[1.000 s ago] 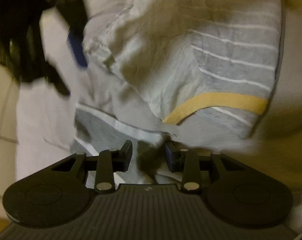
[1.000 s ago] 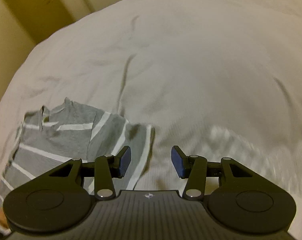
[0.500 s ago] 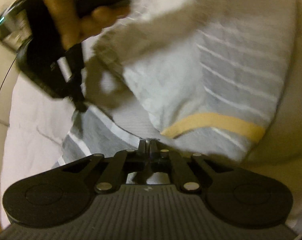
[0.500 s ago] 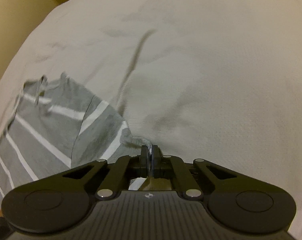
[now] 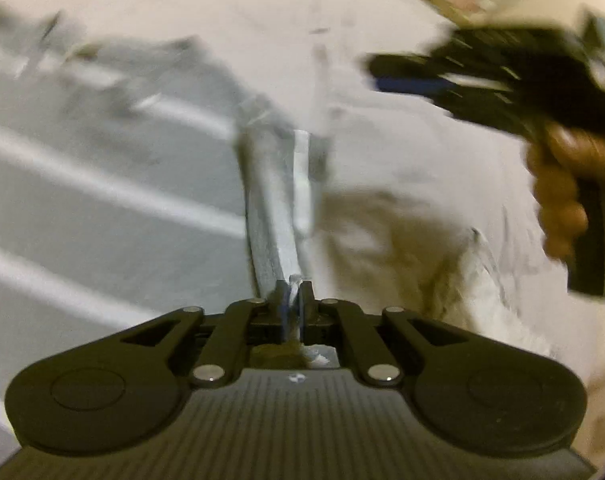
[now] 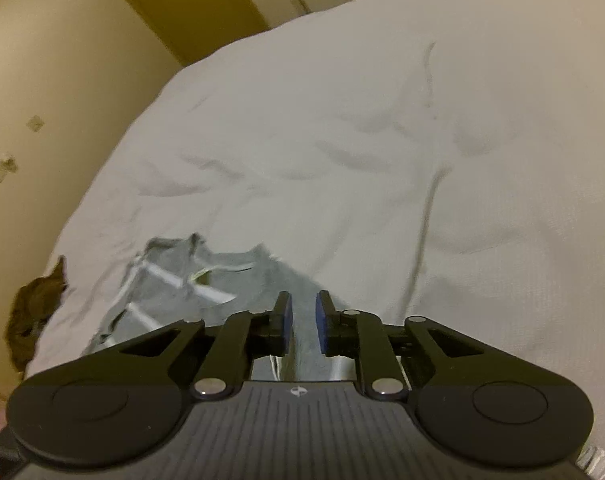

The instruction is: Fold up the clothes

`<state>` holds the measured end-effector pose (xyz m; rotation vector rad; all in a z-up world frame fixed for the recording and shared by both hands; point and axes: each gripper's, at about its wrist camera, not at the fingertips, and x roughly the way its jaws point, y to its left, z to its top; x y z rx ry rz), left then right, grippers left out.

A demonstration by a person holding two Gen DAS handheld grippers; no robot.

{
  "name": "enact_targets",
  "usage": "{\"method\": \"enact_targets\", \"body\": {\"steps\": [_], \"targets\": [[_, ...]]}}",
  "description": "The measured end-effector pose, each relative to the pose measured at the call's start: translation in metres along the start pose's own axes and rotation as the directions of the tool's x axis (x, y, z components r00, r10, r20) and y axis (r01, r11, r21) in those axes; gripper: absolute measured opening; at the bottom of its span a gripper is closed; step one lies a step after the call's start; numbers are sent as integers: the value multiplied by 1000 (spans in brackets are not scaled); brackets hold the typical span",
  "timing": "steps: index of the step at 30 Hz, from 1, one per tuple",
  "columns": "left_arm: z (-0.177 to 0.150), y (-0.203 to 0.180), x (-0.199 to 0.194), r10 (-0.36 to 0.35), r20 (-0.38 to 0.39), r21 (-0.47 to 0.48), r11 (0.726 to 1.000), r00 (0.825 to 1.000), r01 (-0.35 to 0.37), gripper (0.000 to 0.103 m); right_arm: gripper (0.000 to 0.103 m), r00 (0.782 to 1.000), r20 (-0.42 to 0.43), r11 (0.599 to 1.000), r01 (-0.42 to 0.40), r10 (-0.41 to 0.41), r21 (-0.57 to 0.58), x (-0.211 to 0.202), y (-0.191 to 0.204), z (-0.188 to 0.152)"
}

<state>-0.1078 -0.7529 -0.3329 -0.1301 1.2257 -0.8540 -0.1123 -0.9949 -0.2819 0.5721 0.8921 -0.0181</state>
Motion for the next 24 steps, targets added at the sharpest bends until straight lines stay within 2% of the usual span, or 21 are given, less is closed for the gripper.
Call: {"method": "enact_targets", "body": {"steps": [4,10,12,15,17,18,20,22,24], "targets": [[-5,16,-4,-21,-30,-43,999,999,19,2,21,996,-74,999,52,-52,-3,9,-6,-26],[-6,33,-4,-38,-60,-80,996,997,34,8,23,976,-216,999,28,-36,-42,38,1,-71],[-6,40,-7,-29,-67,-88,996,997,23,8,25,967,-249,997,48,-62,-62,47,5,-81],[0,46,-12,-18,-59,-59,998,998,14,10,30,973,-212,995,90,-95,-31,42,5,-83],[8,47,-13,-9,-46,-27,1000,999,8,15,47,978,-163,991,125,-130,-41,40,7,-77],[12,47,-13,-7,-39,-12,1000,999,6,19,48,979,-138,989,143,-148,-48,38,9,-73],[21,48,-8,-3,-35,8,1000,999,3,20,48,979,-80,977,176,-186,-118,37,16,-62],[28,49,-4,0,-37,20,1000,999,1,21,48,981,-61,957,165,-185,-239,44,25,-49],[32,50,-1,3,-46,24,1000,999,-2,25,48,982,-55,915,147,-180,-376,50,34,-39]]}}
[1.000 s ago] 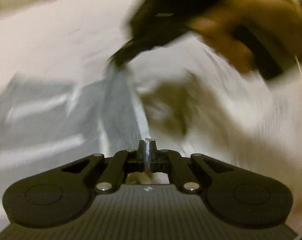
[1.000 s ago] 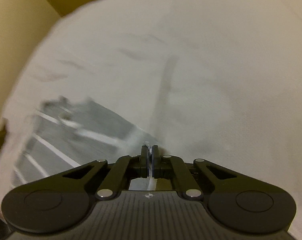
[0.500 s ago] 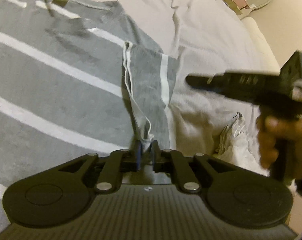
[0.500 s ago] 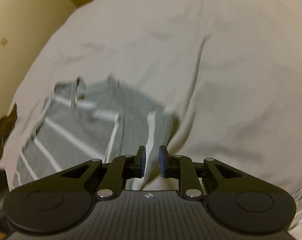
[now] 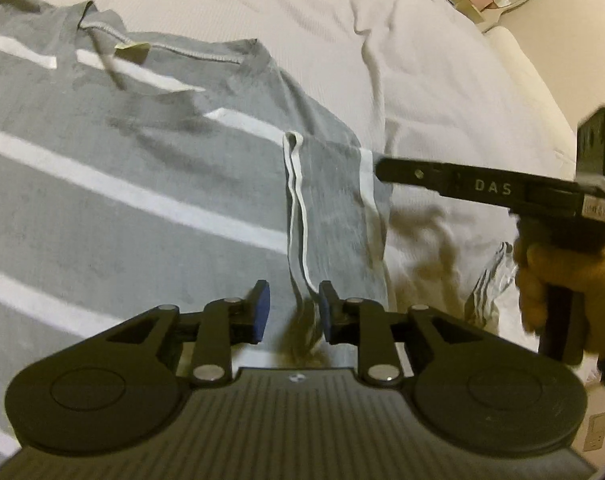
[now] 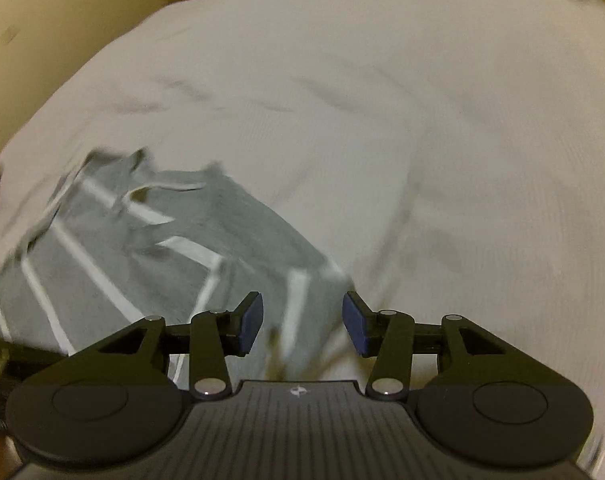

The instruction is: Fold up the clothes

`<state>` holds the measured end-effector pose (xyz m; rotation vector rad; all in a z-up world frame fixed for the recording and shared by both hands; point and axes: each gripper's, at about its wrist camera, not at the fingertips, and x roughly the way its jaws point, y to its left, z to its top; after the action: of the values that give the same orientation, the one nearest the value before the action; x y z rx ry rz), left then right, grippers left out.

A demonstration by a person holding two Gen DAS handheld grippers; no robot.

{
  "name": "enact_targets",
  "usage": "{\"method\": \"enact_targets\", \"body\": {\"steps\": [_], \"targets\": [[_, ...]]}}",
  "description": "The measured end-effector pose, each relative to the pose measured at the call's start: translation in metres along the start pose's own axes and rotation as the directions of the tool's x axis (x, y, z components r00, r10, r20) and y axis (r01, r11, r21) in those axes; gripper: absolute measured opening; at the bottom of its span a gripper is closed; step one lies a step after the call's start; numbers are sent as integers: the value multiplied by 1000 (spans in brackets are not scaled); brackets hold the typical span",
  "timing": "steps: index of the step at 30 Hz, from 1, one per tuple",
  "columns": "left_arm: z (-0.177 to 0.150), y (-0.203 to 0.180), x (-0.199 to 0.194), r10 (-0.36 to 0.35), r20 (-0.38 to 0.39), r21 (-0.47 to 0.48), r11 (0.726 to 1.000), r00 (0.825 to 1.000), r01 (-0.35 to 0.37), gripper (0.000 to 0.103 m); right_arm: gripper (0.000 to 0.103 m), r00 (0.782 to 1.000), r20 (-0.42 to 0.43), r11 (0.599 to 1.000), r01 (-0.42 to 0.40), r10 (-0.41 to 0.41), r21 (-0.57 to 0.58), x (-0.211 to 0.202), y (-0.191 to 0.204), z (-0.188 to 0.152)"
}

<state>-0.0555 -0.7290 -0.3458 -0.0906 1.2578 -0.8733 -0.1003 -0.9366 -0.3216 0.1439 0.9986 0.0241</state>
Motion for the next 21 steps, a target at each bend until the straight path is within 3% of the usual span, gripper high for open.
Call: {"method": "enact_targets", "body": {"steps": [2,4,8,15,16,19,21], "targets": [[-1,1,3,-2,-31,-4,1000,1000,2,28,47,999,-26,986,-31,27,-165,6,7,9],[-7,1,5,-1,-55,-7,1000,999,1,28,44,996,-77,946,-75,53,-316,17,15,17],[-18,-1,2,-5,-56,-24,1000,998,4,29,44,980,-183,884,-154,79,-441,39,17,28],[-24,-9,-8,-4,-35,-15,1000,999,4,29,25,959,-261,865,-224,113,-448,62,19,38],[-25,-10,-10,-7,-31,-9,1000,999,6,32,24,959,-260,867,-220,110,-447,62,19,38],[-27,-13,-17,-22,-16,8,1000,1000,22,45,1,961,-255,879,-213,108,-427,62,17,36],[-29,-15,-21,-40,-3,21,999,999,40,47,1,964,-242,887,-207,113,-412,58,15,36]]}}
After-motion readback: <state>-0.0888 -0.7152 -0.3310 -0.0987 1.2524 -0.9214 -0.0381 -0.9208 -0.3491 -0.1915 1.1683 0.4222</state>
